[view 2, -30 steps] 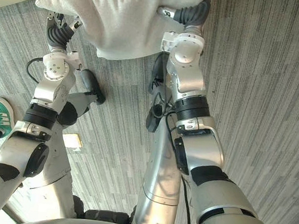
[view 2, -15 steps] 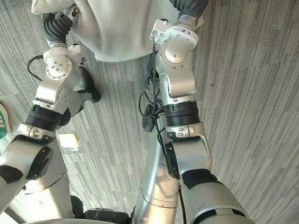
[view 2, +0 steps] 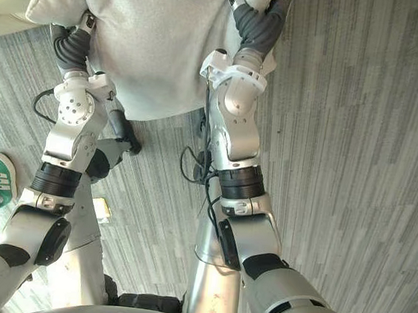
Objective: Pick up cushions and gather them together orderly.
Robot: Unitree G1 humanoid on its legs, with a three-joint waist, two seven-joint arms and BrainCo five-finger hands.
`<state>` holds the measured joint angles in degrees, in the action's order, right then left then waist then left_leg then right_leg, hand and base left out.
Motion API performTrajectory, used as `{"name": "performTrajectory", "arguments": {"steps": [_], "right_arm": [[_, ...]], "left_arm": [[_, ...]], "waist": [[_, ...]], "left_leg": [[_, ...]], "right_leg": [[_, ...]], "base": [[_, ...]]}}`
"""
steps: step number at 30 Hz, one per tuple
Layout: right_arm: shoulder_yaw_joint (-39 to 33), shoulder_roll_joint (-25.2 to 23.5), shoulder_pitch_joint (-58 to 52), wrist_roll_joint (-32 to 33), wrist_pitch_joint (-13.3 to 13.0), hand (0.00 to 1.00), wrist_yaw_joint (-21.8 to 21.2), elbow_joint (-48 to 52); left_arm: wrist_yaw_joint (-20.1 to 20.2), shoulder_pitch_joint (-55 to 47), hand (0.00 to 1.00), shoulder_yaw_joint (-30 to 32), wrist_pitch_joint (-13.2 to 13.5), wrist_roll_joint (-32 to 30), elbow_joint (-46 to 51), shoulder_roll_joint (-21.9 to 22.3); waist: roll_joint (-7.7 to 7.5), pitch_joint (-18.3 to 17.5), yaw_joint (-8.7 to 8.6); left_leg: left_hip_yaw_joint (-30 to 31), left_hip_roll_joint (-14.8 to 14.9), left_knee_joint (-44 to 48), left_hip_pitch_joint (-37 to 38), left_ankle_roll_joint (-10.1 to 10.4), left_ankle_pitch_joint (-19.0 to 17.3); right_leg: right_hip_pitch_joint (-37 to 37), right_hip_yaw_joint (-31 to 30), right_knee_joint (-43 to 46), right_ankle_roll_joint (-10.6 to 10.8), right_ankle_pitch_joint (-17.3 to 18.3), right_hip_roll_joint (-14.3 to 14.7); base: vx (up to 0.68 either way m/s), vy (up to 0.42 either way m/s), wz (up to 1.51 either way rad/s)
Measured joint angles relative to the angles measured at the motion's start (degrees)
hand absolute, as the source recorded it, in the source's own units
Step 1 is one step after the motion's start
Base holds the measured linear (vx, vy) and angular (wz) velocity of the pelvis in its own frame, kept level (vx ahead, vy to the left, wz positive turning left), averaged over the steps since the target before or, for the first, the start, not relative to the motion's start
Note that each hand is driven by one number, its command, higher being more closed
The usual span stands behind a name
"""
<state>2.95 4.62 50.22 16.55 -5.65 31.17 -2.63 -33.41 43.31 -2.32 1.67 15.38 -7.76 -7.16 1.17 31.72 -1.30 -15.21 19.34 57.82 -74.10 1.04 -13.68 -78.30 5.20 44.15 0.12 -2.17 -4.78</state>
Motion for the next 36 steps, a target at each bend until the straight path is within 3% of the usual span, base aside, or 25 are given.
{"name": "performTrajectory", "arguments": {"steps": [5, 7, 11, 15, 20, 25, 29, 33, 36], "right_arm": [[0.1, -2.1, -7.4, -0.6, -0.9, 1.0, -2.5, 5.0], [0.6, -2.7, -14.0, -1.1, -2.6, 1.0, -4.9, 6.6], [0.9, -3.3, -21.9, -1.1, -4.2, 1.0, -8.8, 9.8], [1.6, -4.2, -32.2, -0.5, -4.2, 1.0, -12.3, 10.6], [3.6, -4.4, -46.0, -1.1, -3.8, 1.0, -15.0, 11.7], [3.7, -4.7, -55.3, -3.4, -2.7, 1.0, -18.5, 14.7], [3.4, -4.9, -58.8, -3.4, -2.4, 1.0, -20.8, 14.3], [2.5, -5.6, -58.5, -3.4, -2.4, 1.0, -22.4, 10.3], [2.5, -5.8, -57.7, -3.4, -1.9, 1.0, -22.5, 7.7]], "left_arm": [[0.6, -7.7, 1.0, -0.3, 0.1, -1.1, 8.4, 2.5], [1.5, -14.1, 1.0, -1.4, 1.7, -1.5, 12.2, 4.0], [4.4, -20.1, 1.0, -1.9, 3.1, -2.3, 16.3, 4.0], [8.1, -29.5, 1.0, -2.9, 3.2, -3.3, 18.5, 4.5], [12.0, -42.3, 1.0, -4.7, 3.2, -6.5, 21.9, 5.8], [15.6, -50.6, 1.0, -5.1, 3.2, -7.4, 23.7, 7.6], [18.3, -55.0, 1.0, -5.0, 3.1, -6.5, 23.6, 8.4], [19.3, -56.5, 1.0, -4.9, 2.8, -6.5, 22.7, 8.4], [19.3, -56.5, 1.0, -4.5, 2.4, -6.5, 22.0, 8.2]], "waist": [[-0.05, -0.5, 0.38], [-0.07, -7.8, 0.72], [-0.1, -9.1, 1.3], [-0.07, -10.2, 1.7], [-0.04, -16.5, 2.39], [0.64, -21.8, 2.74], [0.54, -24.7, 2.65], [0.02, -25.6, 2.74], [-0.47, -25.6, 2.92]], "left_leg": [[-0.8, -0.9, -5.4, 14.0, 0.7, 0.1], [-1.0, -1.5, -7.6, 16.3, 1.0, -0.1], [-1.3, -1.8, -11.8, 27.5, 1.8, -0.6], [-2.2, -3.1, -16.7, 40.2, 2.5, -1.1], [-3.5, -5.4, -25.1, 53.0, 3.1, -0.5], [-4.2, -7.2, -31.8, 61.0, 3.4, 0.6], [-4.9, -9.0, -37.1, 65.8, 3.2, 2.1], [-4.9, -10.5, -38.4, 67.8, 2.9, 2.1], [-3.8, -12.2, -37.4, 67.9, 1.8, 0.7]], "right_leg": [[13.6, 0.7, -4.3, -0.4, 0.4, 0.2], [15.7, 0.9, -6.1, 0.2, 1.2, 0.2], [27.6, 1.8, -11.0, 0.6, 1.5, 0.8], [40.0, 2.2, -15.0, 0.8, 2.5, 0.8], [52.3, 3.1, -21.7, 1.2, 2.9, 0.2], [60.6, 3.6, -28.5, 2.5, 1.6, 0.1], [66.8, 3.4, -36.6, 3.4, -1.6, 0.2], [70.2, 2.9, -41.0, 3.9, -3.7, -0.4], [68.4, 2.0, -36.4, 4.5, -1.9, -1.9]], "base": [[-0.01, -0.098, 0.02], [0.02, -0.09, 0.02], [0.06, -0.043, 0.01], [0.13, 0.016, 0.07], [0.17, 0.026, 0.09], [0.17, 0.031, 0.05], [0.11, 0.043, 0.0], [0.04, 0.065, 0.01], [-0.04, 0.099, -0.03]]}}
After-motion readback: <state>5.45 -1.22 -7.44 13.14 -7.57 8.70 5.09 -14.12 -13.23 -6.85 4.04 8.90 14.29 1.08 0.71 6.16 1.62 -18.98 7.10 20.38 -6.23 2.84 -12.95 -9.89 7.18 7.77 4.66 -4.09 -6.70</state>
